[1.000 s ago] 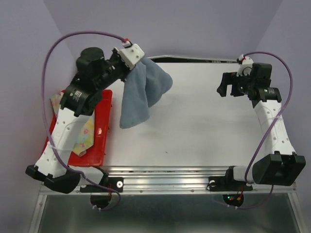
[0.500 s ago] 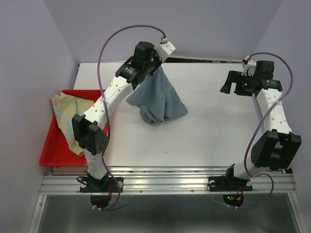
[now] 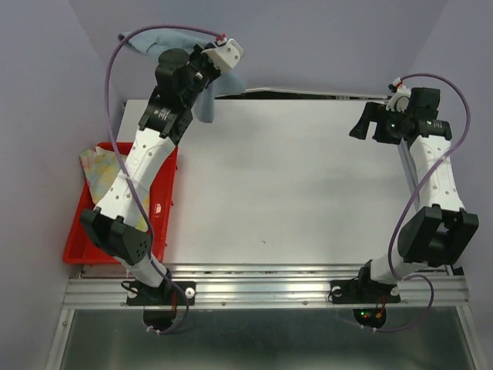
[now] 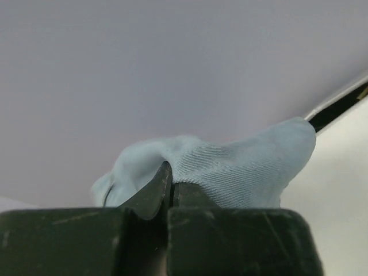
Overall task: Fold and stack the skirts
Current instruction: Move the skirt to the center of the board
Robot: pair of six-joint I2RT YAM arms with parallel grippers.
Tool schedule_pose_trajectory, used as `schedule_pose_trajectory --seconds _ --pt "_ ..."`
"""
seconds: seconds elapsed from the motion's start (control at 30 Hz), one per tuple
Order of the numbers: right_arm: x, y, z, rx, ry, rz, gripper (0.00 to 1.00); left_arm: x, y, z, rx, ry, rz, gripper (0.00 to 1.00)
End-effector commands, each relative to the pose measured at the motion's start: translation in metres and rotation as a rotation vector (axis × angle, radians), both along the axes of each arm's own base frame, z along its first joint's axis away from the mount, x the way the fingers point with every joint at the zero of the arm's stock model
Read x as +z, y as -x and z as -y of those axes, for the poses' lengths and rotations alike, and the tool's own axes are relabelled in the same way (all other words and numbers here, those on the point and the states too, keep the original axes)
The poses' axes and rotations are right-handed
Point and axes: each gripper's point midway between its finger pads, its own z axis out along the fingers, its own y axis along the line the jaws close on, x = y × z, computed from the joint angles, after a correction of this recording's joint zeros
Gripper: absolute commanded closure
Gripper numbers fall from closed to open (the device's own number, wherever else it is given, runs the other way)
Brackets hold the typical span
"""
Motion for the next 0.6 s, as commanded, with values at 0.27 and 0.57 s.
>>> schedule_pose_trajectory --seconds 0.27,0.57 --pt "0.018 0.008 0.026 0.000 0.080 0.077 0.00 -0.173 0.133 0.235 -0.701 -0.318 -0.239 1.00" --pt "0.009 0.028 0.020 0.205 0.204 0.075 0.00 -0.188 0.145 0.285 -0.722 0.016 -0.638 0.10"
